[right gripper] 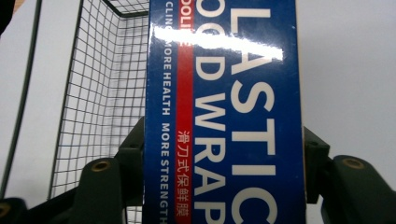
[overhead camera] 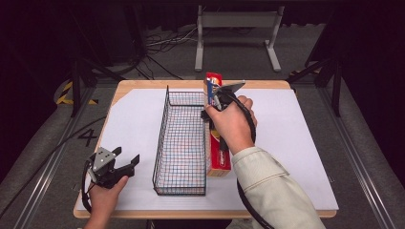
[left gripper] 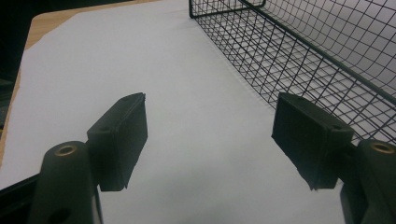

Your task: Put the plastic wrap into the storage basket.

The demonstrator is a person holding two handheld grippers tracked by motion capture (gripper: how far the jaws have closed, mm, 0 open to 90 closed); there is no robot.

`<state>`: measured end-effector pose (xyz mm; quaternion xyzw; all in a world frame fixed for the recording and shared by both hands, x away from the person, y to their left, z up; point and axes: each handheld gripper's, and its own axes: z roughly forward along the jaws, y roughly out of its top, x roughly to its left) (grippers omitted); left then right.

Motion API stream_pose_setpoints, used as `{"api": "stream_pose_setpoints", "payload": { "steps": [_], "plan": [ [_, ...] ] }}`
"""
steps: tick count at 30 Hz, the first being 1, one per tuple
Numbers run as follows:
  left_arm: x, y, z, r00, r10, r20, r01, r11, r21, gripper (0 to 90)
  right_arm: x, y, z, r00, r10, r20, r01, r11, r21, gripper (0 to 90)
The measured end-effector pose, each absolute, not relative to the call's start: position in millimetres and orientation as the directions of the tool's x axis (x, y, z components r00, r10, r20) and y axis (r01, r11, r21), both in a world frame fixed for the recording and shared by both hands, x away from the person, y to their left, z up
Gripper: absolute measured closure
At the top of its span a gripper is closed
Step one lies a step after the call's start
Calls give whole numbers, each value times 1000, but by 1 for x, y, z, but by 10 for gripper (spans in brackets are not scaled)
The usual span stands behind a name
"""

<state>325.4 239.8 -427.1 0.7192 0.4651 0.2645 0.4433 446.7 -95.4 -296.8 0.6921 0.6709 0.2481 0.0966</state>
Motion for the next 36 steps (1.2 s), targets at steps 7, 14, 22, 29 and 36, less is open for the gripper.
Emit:
{"api": "stream_pose_setpoints", "payload": {
  "steps": [7,14,22,29,36],
  "plan": [
    [330,235,-427,437,899,-36,434,-175,884,269,447,-80,-297,-15,972,235,891,-94,445,396],
    [333,232,-426,434,900,-36,435,-174,884,270,446,-67,-301,-19,969,248,888,-98,450,396],
    [333,232,-426,422,906,-32,435,-172,884,270,447,-54,-304,-15,969,249,887,-102,450,396],
    [331,234,-426,416,909,-28,430,-169,887,269,451,-43,-307,0,965,263,889,-120,442,396],
    [330,235,-426,414,910,-26,430,-170,887,269,453,-37,-310,10,963,269,893,-129,432,396]
  ]
}}
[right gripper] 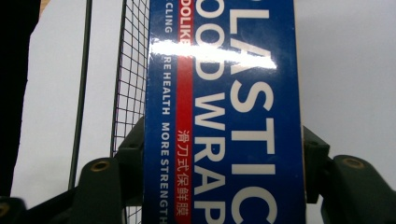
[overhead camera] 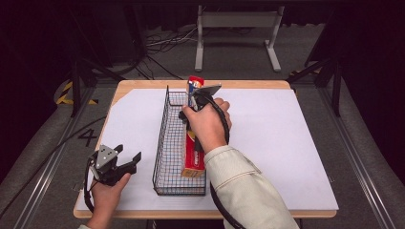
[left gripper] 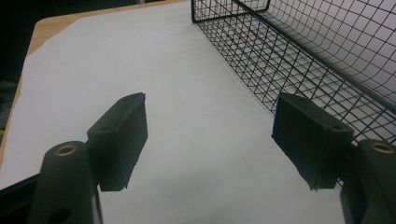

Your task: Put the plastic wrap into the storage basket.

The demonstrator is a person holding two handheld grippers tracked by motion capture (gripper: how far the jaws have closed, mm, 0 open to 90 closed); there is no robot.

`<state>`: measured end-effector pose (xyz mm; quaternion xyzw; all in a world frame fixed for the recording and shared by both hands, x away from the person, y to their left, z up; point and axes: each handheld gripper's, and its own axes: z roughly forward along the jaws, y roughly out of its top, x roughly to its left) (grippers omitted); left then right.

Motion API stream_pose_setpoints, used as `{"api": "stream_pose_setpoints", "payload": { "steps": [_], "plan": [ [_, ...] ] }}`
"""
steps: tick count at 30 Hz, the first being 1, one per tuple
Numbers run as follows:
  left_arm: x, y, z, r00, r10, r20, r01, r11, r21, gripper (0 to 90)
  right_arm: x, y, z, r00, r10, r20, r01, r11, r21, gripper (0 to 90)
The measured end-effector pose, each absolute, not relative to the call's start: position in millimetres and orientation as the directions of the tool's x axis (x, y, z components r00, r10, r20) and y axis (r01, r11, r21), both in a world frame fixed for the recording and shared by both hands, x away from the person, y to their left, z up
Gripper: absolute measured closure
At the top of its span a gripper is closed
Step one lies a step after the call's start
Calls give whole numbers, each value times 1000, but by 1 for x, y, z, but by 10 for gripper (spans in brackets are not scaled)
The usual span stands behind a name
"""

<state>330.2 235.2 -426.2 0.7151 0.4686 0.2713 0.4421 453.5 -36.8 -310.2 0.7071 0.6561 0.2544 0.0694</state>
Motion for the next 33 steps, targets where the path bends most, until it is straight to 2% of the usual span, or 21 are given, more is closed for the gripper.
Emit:
{"api": "stream_pose_setpoints", "payload": {
  "steps": [33],
  "plan": [
    [327,239,-427,406,914,-21,436,-173,883,268,461,-14,-367,23,977,211,921,-102,376,394]
  ]
}}
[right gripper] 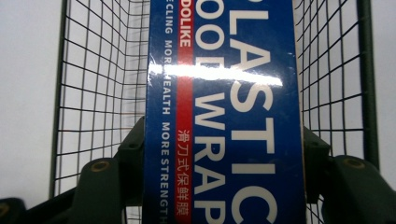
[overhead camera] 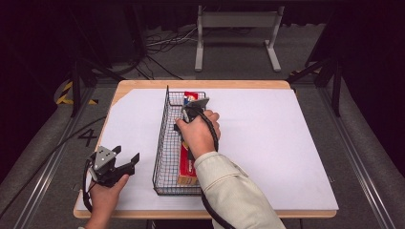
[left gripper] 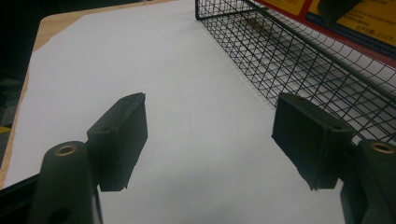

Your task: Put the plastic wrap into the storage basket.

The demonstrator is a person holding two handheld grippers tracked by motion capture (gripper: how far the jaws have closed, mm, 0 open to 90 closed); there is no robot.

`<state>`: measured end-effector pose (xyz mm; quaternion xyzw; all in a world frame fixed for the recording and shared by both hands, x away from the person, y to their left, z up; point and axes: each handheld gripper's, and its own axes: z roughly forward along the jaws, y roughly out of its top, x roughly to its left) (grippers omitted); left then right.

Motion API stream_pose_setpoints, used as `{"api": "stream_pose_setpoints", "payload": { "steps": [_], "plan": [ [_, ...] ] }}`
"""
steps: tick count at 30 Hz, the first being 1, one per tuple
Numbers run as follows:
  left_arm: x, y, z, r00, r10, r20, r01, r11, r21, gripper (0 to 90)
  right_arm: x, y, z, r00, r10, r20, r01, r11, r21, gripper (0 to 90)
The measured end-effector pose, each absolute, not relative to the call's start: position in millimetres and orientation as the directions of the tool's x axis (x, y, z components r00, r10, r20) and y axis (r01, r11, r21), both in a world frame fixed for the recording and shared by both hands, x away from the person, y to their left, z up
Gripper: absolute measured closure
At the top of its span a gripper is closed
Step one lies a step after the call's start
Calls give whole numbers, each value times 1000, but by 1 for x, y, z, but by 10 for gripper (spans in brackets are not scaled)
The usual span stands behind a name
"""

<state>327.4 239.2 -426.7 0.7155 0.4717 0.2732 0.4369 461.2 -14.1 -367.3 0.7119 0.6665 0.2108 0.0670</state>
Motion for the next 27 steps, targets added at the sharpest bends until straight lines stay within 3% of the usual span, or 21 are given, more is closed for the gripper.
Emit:
{"api": "stream_pose_setpoints", "payload": {
  "steps": [27],
  "plan": [
    [328,240,-427,406,913,-26,436,-169,884,268,466,-1,-387,14,995,96,934,-48,355,391]
  ]
}}
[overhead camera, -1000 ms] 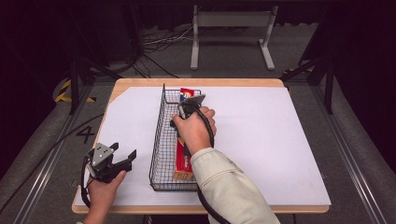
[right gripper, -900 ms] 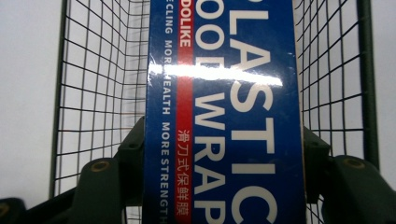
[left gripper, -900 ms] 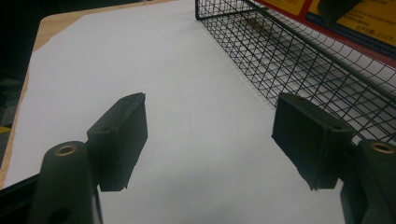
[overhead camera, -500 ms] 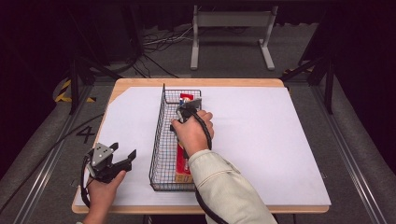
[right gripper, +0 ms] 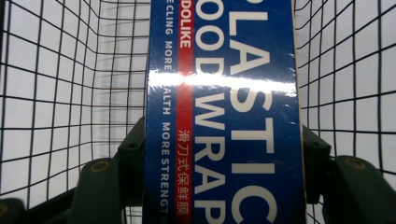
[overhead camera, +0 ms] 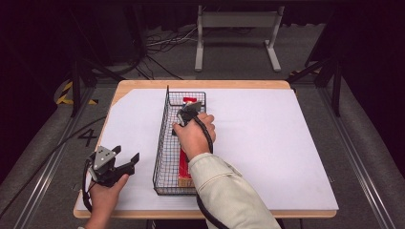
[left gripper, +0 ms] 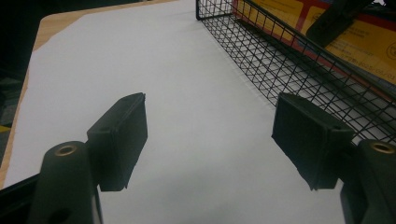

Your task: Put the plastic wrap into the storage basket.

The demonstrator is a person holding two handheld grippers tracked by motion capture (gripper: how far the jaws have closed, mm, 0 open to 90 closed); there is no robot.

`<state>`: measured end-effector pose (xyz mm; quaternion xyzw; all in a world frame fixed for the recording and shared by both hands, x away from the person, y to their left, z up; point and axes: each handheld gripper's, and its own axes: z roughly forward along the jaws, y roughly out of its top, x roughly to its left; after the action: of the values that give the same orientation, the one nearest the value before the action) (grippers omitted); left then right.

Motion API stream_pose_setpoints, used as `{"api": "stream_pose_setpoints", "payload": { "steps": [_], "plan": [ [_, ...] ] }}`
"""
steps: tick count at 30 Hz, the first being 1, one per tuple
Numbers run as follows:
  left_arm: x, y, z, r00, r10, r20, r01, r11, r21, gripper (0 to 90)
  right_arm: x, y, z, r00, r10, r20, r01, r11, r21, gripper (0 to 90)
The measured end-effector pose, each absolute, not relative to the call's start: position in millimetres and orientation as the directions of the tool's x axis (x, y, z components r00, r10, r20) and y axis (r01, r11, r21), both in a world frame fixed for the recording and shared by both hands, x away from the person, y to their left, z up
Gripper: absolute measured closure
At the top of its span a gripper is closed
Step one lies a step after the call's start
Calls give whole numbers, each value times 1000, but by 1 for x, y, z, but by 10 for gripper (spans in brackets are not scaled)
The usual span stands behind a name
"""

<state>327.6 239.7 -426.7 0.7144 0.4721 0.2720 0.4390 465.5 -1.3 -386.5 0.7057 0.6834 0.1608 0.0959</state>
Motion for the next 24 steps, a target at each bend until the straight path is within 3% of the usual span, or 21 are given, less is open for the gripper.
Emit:
{"api": "stream_pose_setpoints", "payload": {
  "steps": [24],
  "plan": [
    [327,239,-427,407,913,-31,431,-162,888,268,464,7,-396,19,998,63,948,-38,316,382]
  ]
}}
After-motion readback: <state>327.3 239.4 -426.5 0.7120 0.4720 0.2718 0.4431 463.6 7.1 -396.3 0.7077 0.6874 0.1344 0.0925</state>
